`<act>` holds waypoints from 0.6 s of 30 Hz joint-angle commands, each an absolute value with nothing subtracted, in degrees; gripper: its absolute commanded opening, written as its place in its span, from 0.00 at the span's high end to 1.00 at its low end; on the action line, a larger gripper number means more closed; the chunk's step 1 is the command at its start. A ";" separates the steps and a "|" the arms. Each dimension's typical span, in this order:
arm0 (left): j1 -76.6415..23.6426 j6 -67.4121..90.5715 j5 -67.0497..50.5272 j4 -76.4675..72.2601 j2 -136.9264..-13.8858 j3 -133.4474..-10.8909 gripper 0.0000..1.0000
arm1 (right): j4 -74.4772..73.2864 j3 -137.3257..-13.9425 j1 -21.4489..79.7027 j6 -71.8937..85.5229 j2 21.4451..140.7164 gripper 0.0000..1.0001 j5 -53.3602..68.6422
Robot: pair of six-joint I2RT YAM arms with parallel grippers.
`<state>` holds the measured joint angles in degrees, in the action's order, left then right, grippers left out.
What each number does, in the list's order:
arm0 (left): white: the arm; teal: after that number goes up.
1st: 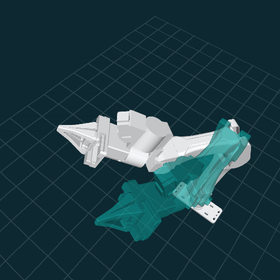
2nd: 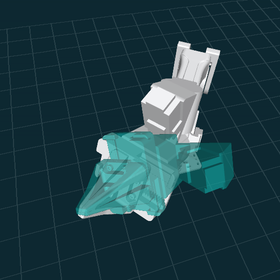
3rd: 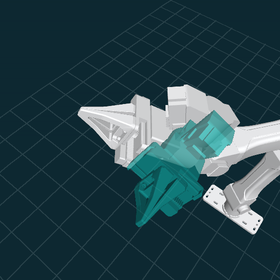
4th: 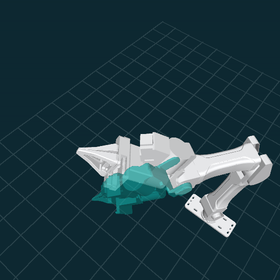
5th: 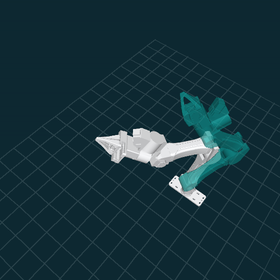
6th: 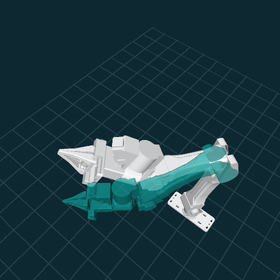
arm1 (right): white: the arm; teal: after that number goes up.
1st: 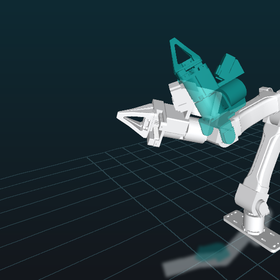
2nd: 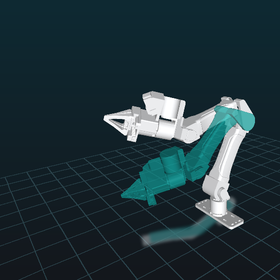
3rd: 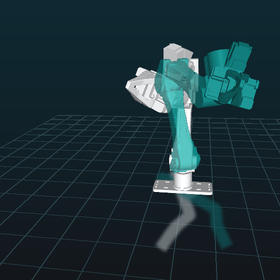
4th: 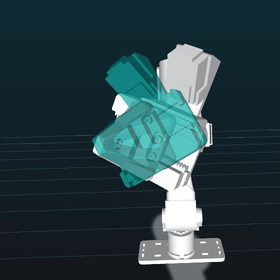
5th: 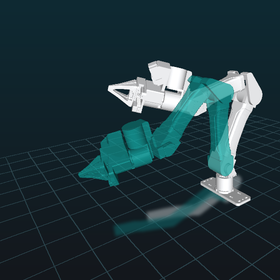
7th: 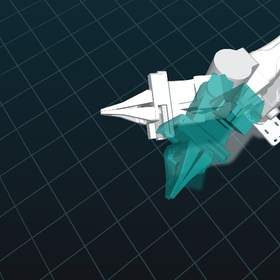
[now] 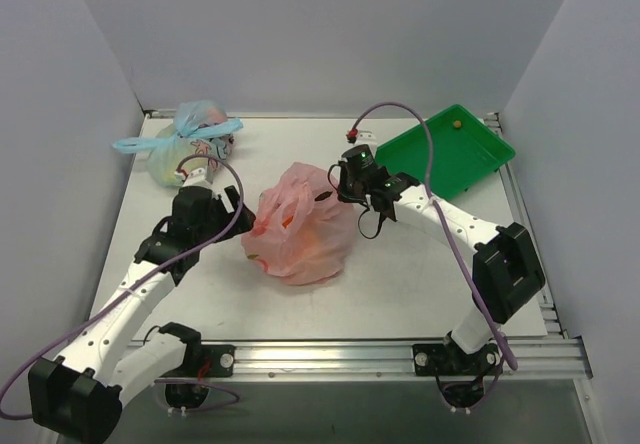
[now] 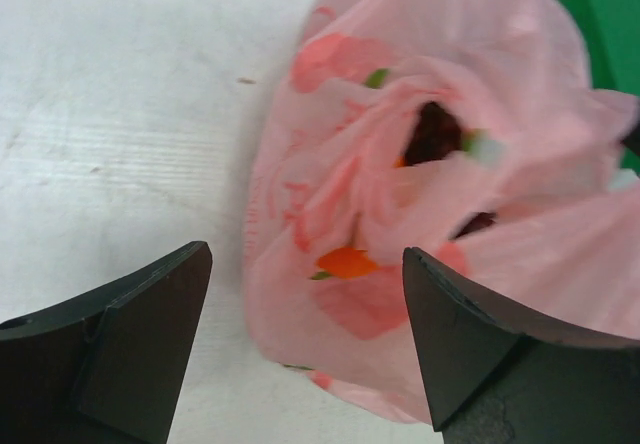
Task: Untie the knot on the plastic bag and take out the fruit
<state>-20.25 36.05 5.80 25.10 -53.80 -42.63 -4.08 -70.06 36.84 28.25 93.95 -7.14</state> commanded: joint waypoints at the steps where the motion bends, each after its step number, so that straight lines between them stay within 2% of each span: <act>1: -23.37 31.56 -2.71 20.31 -53.26 -47.19 0.11 | -3.25 -69.96 37.53 27.34 92.55 1.00 -4.22; 5: -29.60 30.06 -4.13 18.37 -54.49 -50.35 0.10 | -3.34 -70.14 38.41 26.81 92.81 1.00 -4.31; 13: -43.84 21.10 4.29 18.19 -59.84 -54.49 0.09 | -3.34 -70.31 39.20 26.63 93.34 1.00 -4.48; 18: -46.14 19.07 5.01 16.36 -63.63 -51.95 0.09 | -3.34 -70.49 39.55 26.81 93.78 1.00 -4.57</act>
<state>-45.34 22.15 2.72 19.66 -62.02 -52.31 -4.03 -69.95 39.11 27.03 93.95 -4.16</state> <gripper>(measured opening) 0.912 0.037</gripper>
